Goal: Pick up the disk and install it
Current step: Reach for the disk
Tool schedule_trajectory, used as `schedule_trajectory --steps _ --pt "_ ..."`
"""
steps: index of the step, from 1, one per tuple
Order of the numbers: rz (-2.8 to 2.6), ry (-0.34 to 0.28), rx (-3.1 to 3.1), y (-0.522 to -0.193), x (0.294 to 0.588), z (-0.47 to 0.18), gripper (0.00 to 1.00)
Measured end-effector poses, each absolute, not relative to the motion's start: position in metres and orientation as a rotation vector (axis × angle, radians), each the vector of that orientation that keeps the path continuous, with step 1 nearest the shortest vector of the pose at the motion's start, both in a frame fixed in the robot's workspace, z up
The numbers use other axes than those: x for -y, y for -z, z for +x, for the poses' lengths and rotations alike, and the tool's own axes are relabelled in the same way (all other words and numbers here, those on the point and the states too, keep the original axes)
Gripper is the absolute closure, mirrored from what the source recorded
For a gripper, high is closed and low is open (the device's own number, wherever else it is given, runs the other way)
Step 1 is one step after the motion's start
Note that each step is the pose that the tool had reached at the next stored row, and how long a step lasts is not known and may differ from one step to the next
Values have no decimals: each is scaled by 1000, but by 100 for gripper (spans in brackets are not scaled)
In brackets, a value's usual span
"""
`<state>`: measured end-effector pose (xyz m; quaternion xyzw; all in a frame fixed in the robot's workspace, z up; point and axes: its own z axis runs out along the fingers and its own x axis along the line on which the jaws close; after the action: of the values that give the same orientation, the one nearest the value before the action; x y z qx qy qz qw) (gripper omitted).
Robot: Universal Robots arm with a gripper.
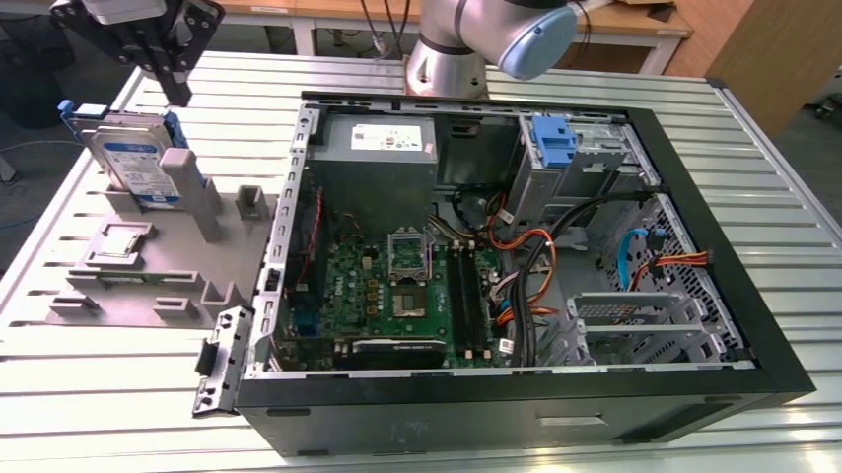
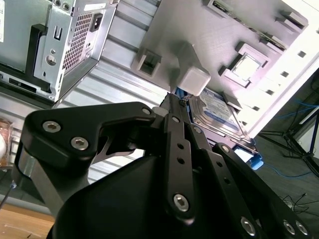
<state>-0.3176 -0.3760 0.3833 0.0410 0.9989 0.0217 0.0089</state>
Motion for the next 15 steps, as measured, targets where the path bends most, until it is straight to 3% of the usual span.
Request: schedule_trajectory --steps 15 --pt "128 -68 -3120 -383 376 -325 90"
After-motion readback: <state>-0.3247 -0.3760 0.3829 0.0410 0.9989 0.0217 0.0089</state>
